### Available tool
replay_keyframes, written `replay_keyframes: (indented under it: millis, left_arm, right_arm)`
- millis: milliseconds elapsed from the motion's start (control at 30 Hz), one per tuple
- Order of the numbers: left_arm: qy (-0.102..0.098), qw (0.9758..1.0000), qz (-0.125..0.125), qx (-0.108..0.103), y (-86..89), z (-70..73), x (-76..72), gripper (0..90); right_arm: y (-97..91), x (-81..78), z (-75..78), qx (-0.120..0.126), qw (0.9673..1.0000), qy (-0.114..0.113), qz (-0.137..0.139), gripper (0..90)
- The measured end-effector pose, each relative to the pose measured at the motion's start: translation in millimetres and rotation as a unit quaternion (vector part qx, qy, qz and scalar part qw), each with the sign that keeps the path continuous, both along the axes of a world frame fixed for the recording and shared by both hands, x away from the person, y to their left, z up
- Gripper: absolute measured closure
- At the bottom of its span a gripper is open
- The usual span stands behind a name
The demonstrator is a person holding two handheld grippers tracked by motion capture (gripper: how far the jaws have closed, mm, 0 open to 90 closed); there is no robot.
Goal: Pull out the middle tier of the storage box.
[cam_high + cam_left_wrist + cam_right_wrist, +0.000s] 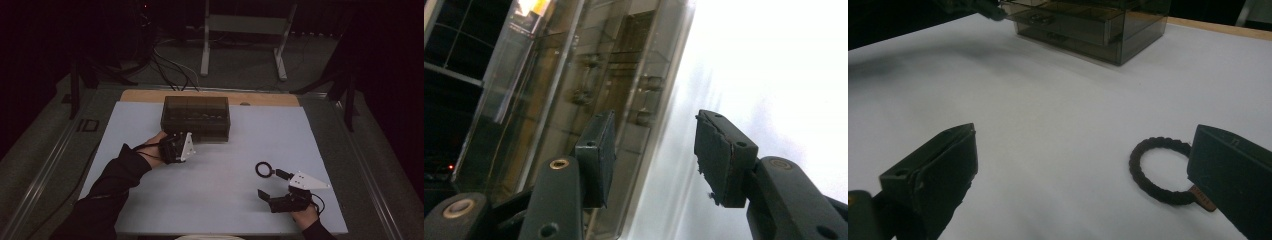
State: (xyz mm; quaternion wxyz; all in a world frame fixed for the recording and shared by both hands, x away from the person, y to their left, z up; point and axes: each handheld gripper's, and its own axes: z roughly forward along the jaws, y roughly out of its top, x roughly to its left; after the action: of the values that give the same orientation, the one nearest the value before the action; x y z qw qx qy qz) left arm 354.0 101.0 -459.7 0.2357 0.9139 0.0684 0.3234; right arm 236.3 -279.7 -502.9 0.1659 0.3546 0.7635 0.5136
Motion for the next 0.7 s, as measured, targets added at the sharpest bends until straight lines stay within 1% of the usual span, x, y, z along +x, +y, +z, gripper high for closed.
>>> replay_keyframes:
  millis: [33, 67, 133, 167, 200, 233, 267, 300, 333, 400, 433, 467, 533, 567, 600, 633, 667, 700]
  left_arm:
    - [0.001, 1.0, 0.003, -0.002, 1.6, 1.8, 1.5, 50.6]
    - [0.012, 0.9999, 0.003, -0.004, 3.2, 3.6, 2.8, 49.5]
    - [0.016, 0.9999, 0.004, -0.003, 6.0, 6.4, 5.0, 44.8]
    - [0.03, 0.9995, 0.003, -0.006, 7.5, 8.1, 6.4, 40.5]
    - [0.032, 0.9994, 0.005, -0.006, 8.7, 9.3, 7.5, 38.3]
    - [0.035, 0.9994, 0.002, -0.007, 10.1, 10.3, 8.5, 37.1]
    - [0.047, 0.9988, 0.0, -0.011, 11.5, 11.8, 9.8, 34.6]
    - [0.055, 0.9984, 0.003, -0.01, 12.6, 12.9, 11.4, 30.3]
    - [0.06, 0.9981, 0.0, -0.009, 13.8, 13.9, 12.3, 28.3]
    - [0.064, 0.9979, 0.0, -0.011, 15.6, 15.2, 14.2, 24.2]
    - [0.074, 0.9972, -0.003, -0.01, 16.6, 16.6, 15.8, 22.6]
    - [0.076, 0.997, -0.004, -0.01, 17.3, 17.6, 16.6, 19.1]
    - [0.085, 0.9962, -0.011, -0.013, 18.6, 19.9, 17.6, 15.9]
    - [0.095, 0.9953, -0.014, -0.011, 19.3, 21.6, 19.3, 12.8]
    - [0.11, 0.9937, -0.015, -0.015, 19.5, 21.5, 20.8, 9.3]
    - [0.115, 0.9932, -0.016, -0.01, 19.8, 21.8, 22.3, 8.0]
    - [0.121, 0.9925, -0.016, -0.007, 20.3, 21.8, 24.3, 4.7]
    - [0.123, 0.9922, -0.018, -0.009, 21.2, 21.6, 26.5, 3.3]
  right_arm:
    - [0.0, 0.0, 0.0, 0.0, 1.0, 0.0, 0.0, 0.0]
    - [0.0, 0.0, -0.1, 0.0, 1.0, 0.0, 0.0, 0.0]
    - [0.1, 0.0, -0.2, -0.001, 1.0, 0.0, 0.001, 0.0]
    - [0.1, 0.0, -0.2, -0.001, 1.0, 0.001, 0.0, 0.0]
    - [0.1, 0.1, -0.2, -0.001, 1.0, 0.001, 0.0, 0.0]
    - [0.0, 0.1, -0.2, -0.001, 1.0, 0.001, 0.0, 0.0]
    - [0.0, 0.1, -0.2, 0.0, 1.0, 0.001, 0.0, 0.0]
    - [0.0, 0.1, -0.2, -0.001, 1.0, 0.0, 0.0, 0.0]
    - [0.1, 0.0, -0.2, -0.001, 1.0, 0.0, 0.001, 0.0]
    - [0.1, 0.0, -0.2, -0.001, 1.0, 0.0, 0.0, 0.0]
    - [0.1, 0.0, -0.2, -0.001, 1.0, 0.0, 0.0, 0.0]
    - [0.1, 0.0, -0.2, -0.001, 1.0, 0.001, 0.0, 0.0]
    - [0.4, 0.0, -0.3, -0.002, 1.0, 0.002, 0.0, 0.0]
    - [0.5, 0.0, -0.4, -0.003, 1.0, 0.002, 0.0, 0.0]
    - [0.6, 0.0, -0.5, -0.004, 1.0, 0.002, 0.001, 0.0]
    - [0.9, 0.0, -0.9, -0.005, 1.0, 0.002, 0.001, 0.0]
    - [0.8, 0.1, -1.0, -0.006, 1.0, 0.001, 0.002, 0.0]
    - [0.9, 0.0, -0.9, -0.005, 1.0, 0.002, 0.002, 0.0]
